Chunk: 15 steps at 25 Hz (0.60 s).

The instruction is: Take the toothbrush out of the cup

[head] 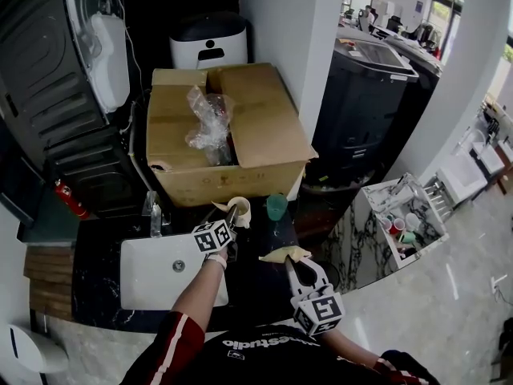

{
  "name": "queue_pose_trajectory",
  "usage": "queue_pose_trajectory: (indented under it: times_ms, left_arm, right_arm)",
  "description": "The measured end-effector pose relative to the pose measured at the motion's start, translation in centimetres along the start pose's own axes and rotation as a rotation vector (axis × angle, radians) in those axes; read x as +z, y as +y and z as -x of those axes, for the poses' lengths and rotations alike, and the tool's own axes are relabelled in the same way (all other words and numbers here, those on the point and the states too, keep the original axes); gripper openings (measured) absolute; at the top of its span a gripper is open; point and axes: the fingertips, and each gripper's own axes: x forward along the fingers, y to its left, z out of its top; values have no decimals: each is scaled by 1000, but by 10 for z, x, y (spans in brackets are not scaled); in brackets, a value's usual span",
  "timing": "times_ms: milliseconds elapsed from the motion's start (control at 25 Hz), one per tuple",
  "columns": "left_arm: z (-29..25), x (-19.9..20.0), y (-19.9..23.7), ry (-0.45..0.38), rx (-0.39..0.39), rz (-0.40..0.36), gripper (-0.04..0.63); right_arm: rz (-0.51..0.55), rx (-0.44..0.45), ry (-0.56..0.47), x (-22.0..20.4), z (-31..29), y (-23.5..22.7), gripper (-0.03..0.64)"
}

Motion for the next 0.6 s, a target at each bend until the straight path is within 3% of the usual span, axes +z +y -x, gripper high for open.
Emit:
queue_pose_trajectory:
  times_ms: [280,600]
  left_arm:
    - [-4,3,0,1,14,7,211]
    - [-4,3,-4,7,18,-20,107]
  right_arm:
    - [1,-9,0,0,1,-5,40]
    - [-12,-3,0,-2,-2,-4,40]
